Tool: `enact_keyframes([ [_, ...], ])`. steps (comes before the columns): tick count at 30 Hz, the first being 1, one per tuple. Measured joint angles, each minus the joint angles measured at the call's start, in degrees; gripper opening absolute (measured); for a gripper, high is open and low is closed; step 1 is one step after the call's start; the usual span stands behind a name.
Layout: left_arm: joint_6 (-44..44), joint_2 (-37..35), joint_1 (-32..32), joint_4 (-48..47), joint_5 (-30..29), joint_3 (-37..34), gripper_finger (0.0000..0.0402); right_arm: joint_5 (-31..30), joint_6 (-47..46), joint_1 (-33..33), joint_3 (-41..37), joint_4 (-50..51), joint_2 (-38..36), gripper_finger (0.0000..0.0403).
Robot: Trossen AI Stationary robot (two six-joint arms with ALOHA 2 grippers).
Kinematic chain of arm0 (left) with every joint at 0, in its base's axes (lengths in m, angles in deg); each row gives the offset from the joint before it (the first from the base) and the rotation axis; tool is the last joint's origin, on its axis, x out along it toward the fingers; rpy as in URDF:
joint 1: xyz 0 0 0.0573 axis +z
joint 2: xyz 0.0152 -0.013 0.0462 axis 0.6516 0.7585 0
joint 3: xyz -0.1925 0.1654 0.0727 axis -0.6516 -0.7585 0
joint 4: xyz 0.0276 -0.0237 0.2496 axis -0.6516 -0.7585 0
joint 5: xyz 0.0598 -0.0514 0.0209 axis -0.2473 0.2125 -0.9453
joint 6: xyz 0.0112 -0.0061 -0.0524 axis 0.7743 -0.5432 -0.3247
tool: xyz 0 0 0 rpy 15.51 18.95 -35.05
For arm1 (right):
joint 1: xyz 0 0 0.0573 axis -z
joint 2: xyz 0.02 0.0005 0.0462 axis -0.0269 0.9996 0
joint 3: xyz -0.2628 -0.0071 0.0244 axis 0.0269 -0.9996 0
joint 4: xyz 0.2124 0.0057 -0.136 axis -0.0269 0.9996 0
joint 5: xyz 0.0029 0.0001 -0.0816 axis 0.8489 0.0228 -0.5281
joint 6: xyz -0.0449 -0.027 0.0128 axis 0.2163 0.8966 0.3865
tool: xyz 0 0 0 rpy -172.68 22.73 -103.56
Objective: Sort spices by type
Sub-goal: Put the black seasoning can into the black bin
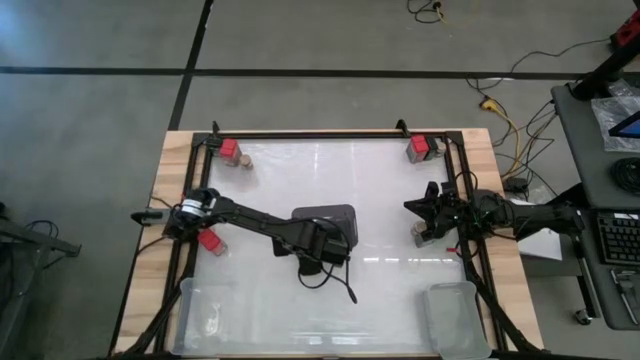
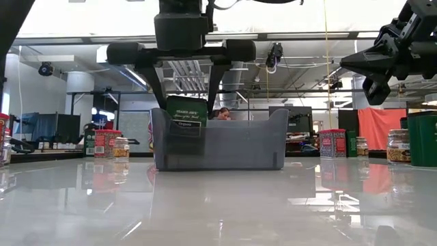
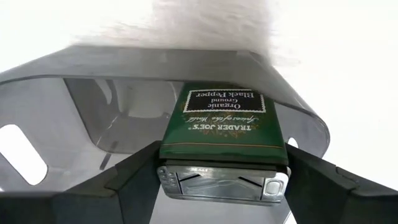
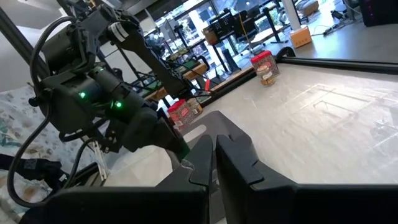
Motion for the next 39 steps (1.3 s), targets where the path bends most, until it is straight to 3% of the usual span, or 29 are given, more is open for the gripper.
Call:
enact_keyframes([
  [7, 0.0, 0.0, 0.0, 0.3, 0.0, 0.0, 0.0301, 0.0, 0.0, 0.0, 0.0, 0.0, 0.0, 0.0013],
  [18, 0.0, 0.0, 0.0, -0.2, -1.0, 0.3, 0.0304, 0.0, 0.0, 0.0, 0.0, 0.0, 0.0, 0.0013],
  [31, -6.4, -0.1, 0.7, -3.1, -1.1, 10.9, 0.0304, 0.0, 0.0, 0.0, 0.0, 0.0, 0.0, 0.0013],
  [35, -16.8, -0.1, 2.5, -2.6, -0.1, 15.1, 0.0301, 0.0, 0.0, 0.0, 0.0, 0.0, 0.0, 0.0013],
  [39, -35.2, -0.2, 6.1, 1.3, 7.9, 18.2, 0.0287, 0.0, 0.0, 0.0, 0.0, 0.0, 0.0, 0.0013],
])
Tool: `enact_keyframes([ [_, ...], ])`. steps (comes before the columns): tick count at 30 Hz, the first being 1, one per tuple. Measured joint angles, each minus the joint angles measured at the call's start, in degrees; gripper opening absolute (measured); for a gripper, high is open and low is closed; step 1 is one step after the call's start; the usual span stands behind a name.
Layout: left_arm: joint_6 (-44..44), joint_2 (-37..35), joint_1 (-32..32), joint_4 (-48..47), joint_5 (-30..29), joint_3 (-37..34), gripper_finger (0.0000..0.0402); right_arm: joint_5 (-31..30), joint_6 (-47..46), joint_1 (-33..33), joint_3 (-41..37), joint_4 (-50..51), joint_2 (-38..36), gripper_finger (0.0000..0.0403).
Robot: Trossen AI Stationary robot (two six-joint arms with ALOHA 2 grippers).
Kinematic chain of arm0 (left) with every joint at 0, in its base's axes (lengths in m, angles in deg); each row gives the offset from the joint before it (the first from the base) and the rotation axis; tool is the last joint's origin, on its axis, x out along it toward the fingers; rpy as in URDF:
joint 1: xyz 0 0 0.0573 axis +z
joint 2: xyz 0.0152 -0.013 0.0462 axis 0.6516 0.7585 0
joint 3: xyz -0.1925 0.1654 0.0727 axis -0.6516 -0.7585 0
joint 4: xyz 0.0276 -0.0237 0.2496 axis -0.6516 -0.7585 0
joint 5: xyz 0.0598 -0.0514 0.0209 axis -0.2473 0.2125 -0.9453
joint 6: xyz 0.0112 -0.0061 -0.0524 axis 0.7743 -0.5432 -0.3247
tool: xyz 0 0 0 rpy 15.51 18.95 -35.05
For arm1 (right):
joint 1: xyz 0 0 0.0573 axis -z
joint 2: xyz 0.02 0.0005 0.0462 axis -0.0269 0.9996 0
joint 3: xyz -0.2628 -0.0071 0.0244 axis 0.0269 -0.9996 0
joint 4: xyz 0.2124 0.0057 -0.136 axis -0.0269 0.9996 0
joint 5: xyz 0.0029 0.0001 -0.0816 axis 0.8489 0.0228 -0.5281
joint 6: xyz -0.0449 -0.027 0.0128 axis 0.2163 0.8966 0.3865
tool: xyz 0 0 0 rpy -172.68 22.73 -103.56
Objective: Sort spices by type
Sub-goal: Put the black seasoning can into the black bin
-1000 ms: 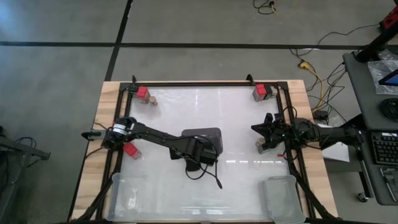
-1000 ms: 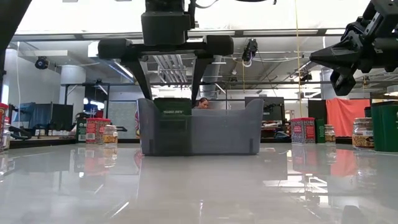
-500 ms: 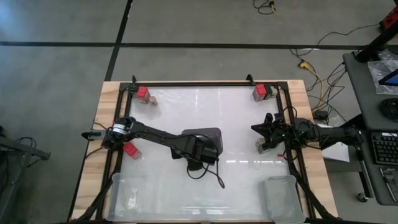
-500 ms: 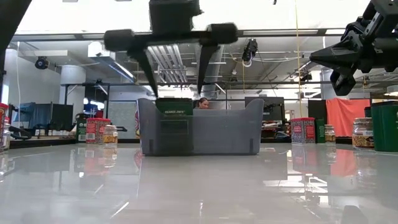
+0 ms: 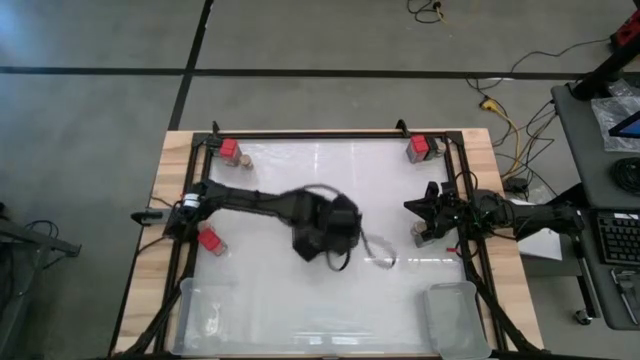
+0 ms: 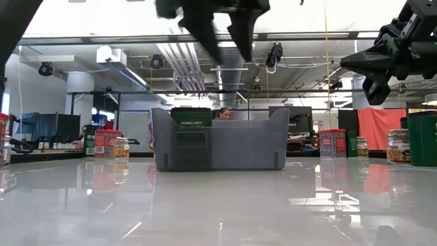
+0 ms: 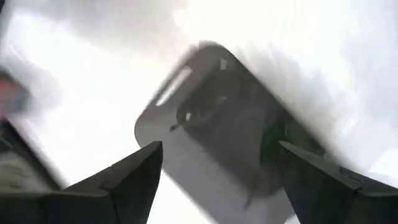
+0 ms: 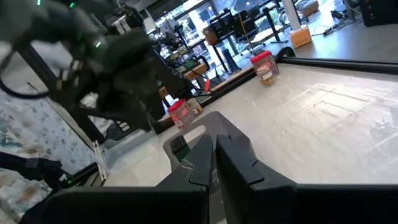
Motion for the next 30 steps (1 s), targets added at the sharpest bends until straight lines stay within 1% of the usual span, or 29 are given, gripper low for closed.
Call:
enact_keyframes([
  [2, -8.4, 0.0, 2.5, 1.4, 4.7, 0.8, 0.0277, 0.0, 0.0, 0.0, 0.0, 0.0, 0.0, 0.0013],
  [4, -14.9, -0.1, 4.7, 3.0, 9.1, 0.4, 0.0269, 0.0, 0.0, 0.0, 0.0, 0.0, 0.0, 0.0013],
  [5, -17.6, -0.1, 5.7, 3.5, 10.6, -0.2, 0.0264, 0.0, 0.0, 0.0, 0.0, 0.0, 0.0, 0.0013],
  [7, -20.6, 0.0, 7.0, 5.2, 11.4, -2.0, 0.0256, 0.0, 0.0, 0.0, 0.0, 0.0, 0.0, 0.0013],
  [11, -19.1, 0.0, 7.6, 13.1, 11.6, -6.6, 0.024, 0.0, 0.0, 0.0, 0.0, 0.0, 0.0, 0.0013],
  [15, -16.5, -0.3, 7.6, 21.0, 11.7, -7.9, 0.0231, 0.0, 0.0, 0.0, 0.0, 0.0, 0.0, 0.0013],
  [20, -17.2, -1.7, 7.6, 26.2, 11.8, -7.8, 0.023, 0.0, 0.0, 0.0, 0.0, 0.0, 0.0, 0.0013],
  [25, -18.1, -5.7, 7.6, 30.5, 14.5, -10.1, 0.023, -0.3, 0.2, 0.0, 0.0, -0.2, 0.0, 0.0013],
  [27, -18.9, -7.9, 7.4, 32.2, 14.6, -13.2, 0.023, -0.6, 0.1, 0.0, 0.0, -0.4, 0.0, 0.0013],
  [30, -21.0, -12.6, 7.2, 38.3, 13.8, -20.4, 0.023, -0.6, 0.7, 0.0, 0.0, -0.1, 0.3, 0.0013],
])
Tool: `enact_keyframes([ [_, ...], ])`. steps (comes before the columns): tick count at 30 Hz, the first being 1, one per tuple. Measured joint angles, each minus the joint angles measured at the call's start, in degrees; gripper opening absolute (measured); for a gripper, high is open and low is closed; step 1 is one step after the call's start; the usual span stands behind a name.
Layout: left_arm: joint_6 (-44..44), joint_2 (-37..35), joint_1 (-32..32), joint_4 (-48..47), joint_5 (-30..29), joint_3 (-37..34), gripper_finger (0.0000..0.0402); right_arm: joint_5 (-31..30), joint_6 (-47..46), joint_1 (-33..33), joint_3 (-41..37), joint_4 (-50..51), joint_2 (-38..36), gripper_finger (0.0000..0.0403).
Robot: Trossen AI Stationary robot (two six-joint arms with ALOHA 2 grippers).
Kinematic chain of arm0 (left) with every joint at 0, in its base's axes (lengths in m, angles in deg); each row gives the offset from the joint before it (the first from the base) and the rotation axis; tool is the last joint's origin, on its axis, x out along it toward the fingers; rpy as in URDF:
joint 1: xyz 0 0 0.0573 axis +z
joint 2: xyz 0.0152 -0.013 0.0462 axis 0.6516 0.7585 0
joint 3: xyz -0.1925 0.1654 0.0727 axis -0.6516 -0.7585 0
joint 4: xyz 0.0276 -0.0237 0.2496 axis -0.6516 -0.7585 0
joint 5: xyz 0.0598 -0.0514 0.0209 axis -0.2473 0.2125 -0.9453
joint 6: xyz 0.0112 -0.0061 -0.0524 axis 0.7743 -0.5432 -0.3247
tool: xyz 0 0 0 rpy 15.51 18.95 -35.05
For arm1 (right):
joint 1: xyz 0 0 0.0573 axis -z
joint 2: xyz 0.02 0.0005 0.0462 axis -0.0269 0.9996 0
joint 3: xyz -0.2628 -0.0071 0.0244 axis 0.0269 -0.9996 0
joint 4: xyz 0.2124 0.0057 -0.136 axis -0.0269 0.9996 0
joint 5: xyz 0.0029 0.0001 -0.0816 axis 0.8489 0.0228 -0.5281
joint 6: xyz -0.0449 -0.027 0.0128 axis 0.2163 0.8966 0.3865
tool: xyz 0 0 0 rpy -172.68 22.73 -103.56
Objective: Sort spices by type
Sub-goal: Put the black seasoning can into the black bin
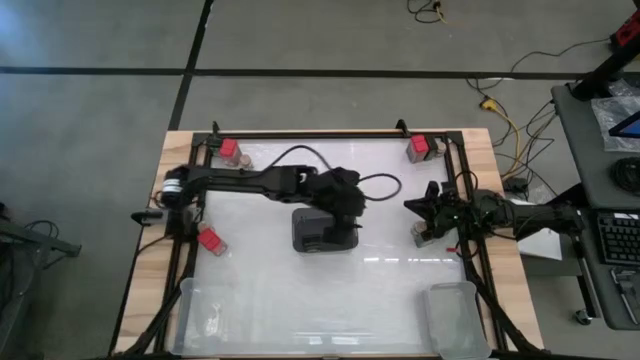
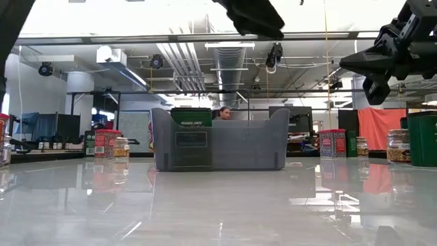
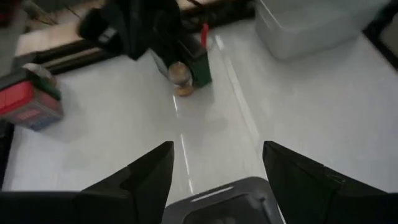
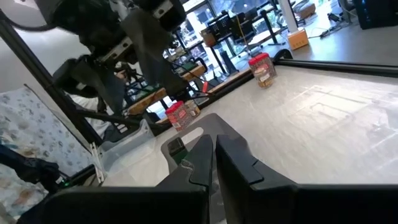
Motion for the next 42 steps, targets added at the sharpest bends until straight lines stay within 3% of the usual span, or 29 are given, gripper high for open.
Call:
enact_keyframes([
  [7, -2.9, -17.0, -2.4, 19.3, -10.7, -21.9, 0.023, 0.0, -1.9, 0.0, 0.0, -5.8, 0.4, 0.0013],
  [12, -6.4, -26.8, -3.3, 28.5, -12.0, -34.0, 0.023, -3.0, 1.1, 0.0, 0.0, -7.5, 0.6, 0.0013],
  [14, -7.5, -29.1, -3.1, 30.0, -12.3, -37.4, 0.023, -0.6, 4.9, 0.0, 0.4, -8.9, 0.7, 0.0013],
  [17, -7.6, -30.9, -2.9, 35.5, -12.8, -42.3, 0.023, 1.7, 10.4, 0.0, 4.3, -4.5, 2.9, 0.0013],
  [23, -7.8, -30.5, -2.6, 59.7, -13.0, -52.3, 0.023, 3.0, 15.3, 0.0, 18.1, 12.5, 11.5, 0.0026],
  [26, -7.8, -30.3, -2.2, 64.2, -13.3, -54.9, 0.023, 3.8, 15.5, 0.0, 25.5, 23.7, 16.8, 0.0059],
  [32, -11.1, -30.0, -1.6, 64.1, -13.4, -55.9, 0.023, 3.7, 16.0, 0.0, 38.3, 44.4, 26.3, 0.0153],
  [37, -12.7, -29.9, -1.7, 62.6, -13.4, -56.0, 0.023, 6.6, 19.3, -0.2, 46.5, 55.7, 34.7, 0.0211],
  [42, -13.6, -29.8, -1.7, 62.6, -13.4, -57.0, 0.023, 10.0, 22.9, -4.3, 47.7, 59.7, 42.8, 0.023],
])
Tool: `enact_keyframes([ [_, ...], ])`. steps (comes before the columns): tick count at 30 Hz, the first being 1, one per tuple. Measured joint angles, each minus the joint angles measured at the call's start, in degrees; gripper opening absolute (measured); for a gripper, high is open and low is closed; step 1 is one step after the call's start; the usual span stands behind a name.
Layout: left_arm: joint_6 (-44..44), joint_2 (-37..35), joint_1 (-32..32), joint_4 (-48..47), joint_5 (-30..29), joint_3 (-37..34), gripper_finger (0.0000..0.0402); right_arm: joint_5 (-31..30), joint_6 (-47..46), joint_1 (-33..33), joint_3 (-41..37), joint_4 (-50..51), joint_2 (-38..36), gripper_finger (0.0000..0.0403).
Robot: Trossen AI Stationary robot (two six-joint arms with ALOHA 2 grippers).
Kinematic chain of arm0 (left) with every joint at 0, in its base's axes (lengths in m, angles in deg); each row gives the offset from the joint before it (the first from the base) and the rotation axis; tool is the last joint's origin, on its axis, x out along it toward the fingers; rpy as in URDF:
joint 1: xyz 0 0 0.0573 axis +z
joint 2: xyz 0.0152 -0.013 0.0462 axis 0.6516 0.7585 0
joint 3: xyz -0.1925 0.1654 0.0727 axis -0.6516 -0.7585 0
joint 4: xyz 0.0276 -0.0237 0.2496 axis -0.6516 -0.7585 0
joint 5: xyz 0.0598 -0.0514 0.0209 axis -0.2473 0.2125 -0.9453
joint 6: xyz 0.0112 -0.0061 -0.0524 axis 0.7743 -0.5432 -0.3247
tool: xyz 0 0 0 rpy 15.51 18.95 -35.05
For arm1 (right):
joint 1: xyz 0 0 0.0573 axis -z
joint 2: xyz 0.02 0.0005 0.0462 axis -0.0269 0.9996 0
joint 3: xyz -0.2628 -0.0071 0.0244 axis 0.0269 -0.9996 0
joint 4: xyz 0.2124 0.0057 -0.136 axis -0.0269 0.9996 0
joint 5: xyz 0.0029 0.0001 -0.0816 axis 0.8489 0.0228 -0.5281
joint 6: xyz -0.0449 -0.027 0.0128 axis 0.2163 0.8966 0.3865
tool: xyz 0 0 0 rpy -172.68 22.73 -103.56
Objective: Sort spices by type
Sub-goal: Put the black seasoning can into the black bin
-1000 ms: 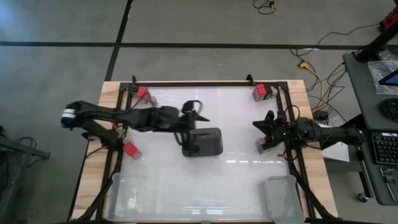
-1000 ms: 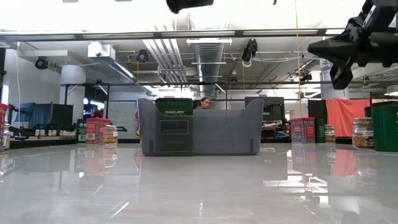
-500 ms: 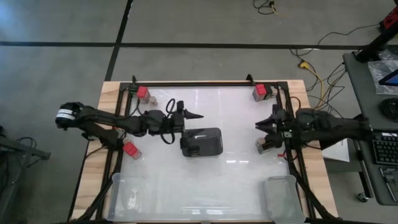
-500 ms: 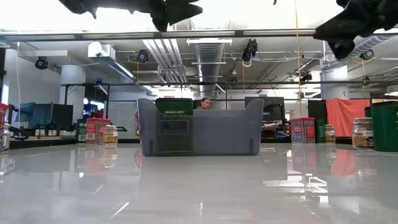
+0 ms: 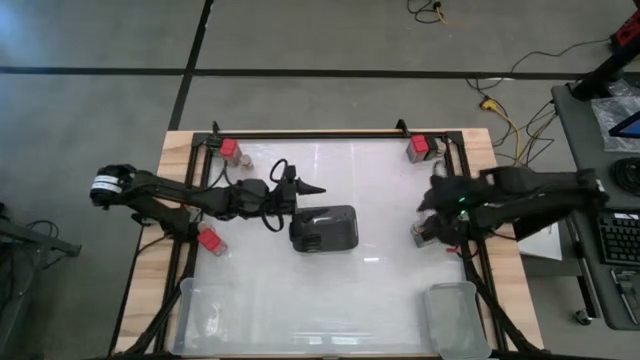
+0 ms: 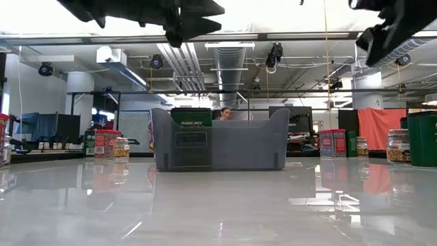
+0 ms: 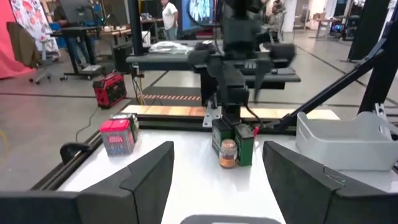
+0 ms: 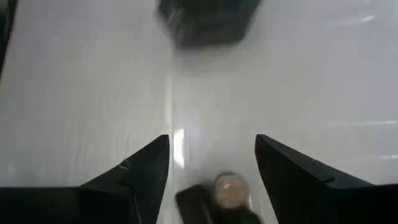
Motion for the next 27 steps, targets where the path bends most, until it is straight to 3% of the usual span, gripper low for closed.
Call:
enact_keyframes([
  [10, -1.1, 0.0, 0.0, -0.8, 0.0, -0.8, 0.023, -1.1, 0.1, -10.5, -0.1, 8.6, 9.9, 0.0233],
  [27, -2.2, 0.0, 0.0, -0.6, 0.0, -0.8, 0.023, -3.8, -1.3, -11.5, -3.8, 11.3, 10.9, 0.0233],
])
